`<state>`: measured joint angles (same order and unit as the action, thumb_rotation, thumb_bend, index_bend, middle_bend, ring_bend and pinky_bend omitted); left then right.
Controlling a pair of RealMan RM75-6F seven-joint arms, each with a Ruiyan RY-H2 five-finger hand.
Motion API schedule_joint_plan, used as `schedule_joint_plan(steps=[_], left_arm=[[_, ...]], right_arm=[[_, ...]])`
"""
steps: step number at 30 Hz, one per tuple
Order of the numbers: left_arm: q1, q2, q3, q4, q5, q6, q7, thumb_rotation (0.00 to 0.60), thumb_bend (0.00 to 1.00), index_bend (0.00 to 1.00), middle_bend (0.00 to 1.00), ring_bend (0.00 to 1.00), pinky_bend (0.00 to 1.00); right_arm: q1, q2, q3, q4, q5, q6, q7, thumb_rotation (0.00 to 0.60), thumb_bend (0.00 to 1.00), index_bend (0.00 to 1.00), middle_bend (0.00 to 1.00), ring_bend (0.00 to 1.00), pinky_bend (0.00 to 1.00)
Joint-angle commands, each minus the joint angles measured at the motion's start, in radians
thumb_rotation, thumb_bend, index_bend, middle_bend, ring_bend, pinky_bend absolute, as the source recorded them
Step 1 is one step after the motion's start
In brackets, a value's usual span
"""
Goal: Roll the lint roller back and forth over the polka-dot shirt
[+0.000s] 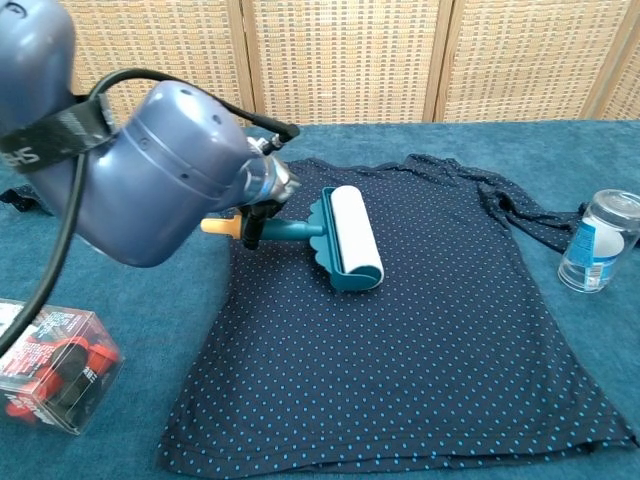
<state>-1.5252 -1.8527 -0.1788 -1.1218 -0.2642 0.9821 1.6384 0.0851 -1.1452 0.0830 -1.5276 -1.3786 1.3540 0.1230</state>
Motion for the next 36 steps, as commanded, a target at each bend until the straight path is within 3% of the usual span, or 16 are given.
schedule_joint_plan(steps=[1,14,27,36], left_arm=[[-0.009,-0.023,-0.029,0.021,-0.008,-0.001,0.021,0.600,0.45,0.87,0.91,0.74,0.64],[0.053,-0.004,-0.041,0.007,0.021,0.026,0.068,0.600,0.45,0.87,0.91,0.75,0.64],[0.226,0.108,0.048,-0.036,0.065,-0.006,0.017,0.600,0.45,0.87,0.91,0.75,0.64],[0.294,0.200,0.070,-0.089,0.116,-0.032,-0.043,0.600,0.45,0.87,0.91,0.75,0.64]], right_arm=[[0.001,-0.001,0.001,0.003,0.003,-0.003,0.003,0.600,0.07,0.00,0.00,0.00,0.00],[0.001,-0.002,-0.003,-0.001,-0.005,0.001,-0.007,0.600,0.07,0.00,0.00,0.00,0.00],[-0.004,-0.004,-0.011,-0.023,-0.025,0.021,-0.036,0.600,0.07,0.00,0.00,0.00,0.00],[-0.003,-0.010,-0.018,-0.033,-0.040,0.028,-0.060,0.600,0.07,0.00,0.00,0.00,0.00]])
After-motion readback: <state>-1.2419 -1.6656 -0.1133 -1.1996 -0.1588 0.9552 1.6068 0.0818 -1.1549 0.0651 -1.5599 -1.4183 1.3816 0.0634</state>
